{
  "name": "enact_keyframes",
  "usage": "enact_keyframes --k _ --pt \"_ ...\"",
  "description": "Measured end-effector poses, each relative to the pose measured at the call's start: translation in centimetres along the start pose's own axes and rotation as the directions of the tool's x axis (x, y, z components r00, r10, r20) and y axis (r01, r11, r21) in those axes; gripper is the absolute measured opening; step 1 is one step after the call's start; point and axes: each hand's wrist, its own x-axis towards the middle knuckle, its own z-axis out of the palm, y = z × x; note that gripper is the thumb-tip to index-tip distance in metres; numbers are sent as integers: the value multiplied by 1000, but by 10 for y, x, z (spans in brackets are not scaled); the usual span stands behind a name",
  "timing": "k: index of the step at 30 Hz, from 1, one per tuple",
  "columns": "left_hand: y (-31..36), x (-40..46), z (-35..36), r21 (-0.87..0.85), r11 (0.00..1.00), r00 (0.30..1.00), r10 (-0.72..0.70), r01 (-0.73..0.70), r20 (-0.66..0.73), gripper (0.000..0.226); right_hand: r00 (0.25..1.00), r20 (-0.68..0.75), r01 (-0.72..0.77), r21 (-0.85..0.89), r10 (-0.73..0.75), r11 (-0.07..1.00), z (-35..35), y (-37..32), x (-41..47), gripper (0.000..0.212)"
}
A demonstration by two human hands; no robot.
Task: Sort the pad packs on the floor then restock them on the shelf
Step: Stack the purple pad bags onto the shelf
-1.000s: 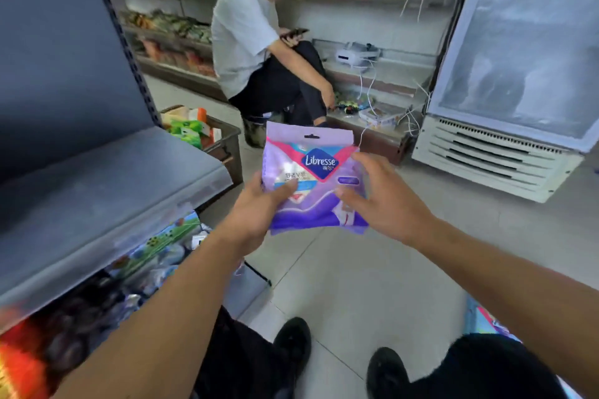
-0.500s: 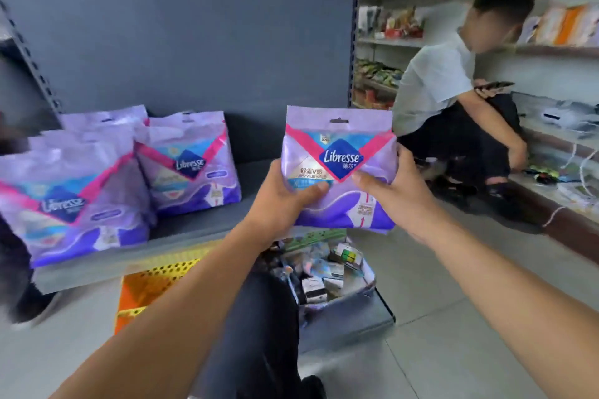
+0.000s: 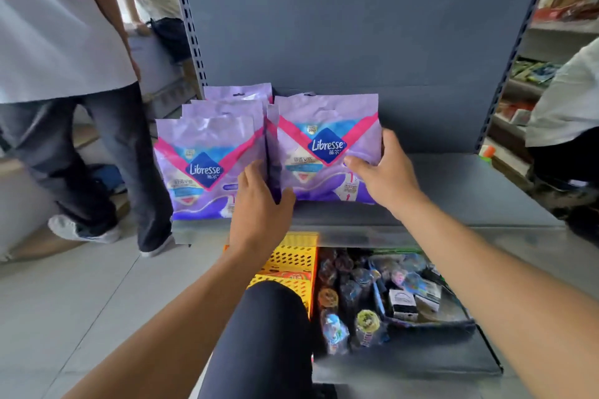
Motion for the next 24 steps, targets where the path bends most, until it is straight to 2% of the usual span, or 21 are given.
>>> enact_keyframes --k 3,5,9,16,21,24 --pt "-19 -7 2 206 973 989 82 -106 121 37 1000 7 -4 -33 4 999 11 6 8 44" --pt "-24 -11 6 270 948 976 119 -166 184 37 999 35 9 -70 -6 997 21 10 8 43" --pt "-23 -15 13 313 914 956 193 -257 221 37 993 114 -16 -126 30 992 40 18 3 39" --pt "-25 -15 16 382 879 945 190 -284 266 38 988 139 -44 -137 63 990 42 19 2 40" --pt "-18 -18 16 421 859 944 190 -292 268 39 984 156 -63 -147 87 987 31 18 -3 53" --pt "-5 -20 17 432 844 939 217 -317 266 38 991 125 4 -337 40 942 13 19 -18 65"
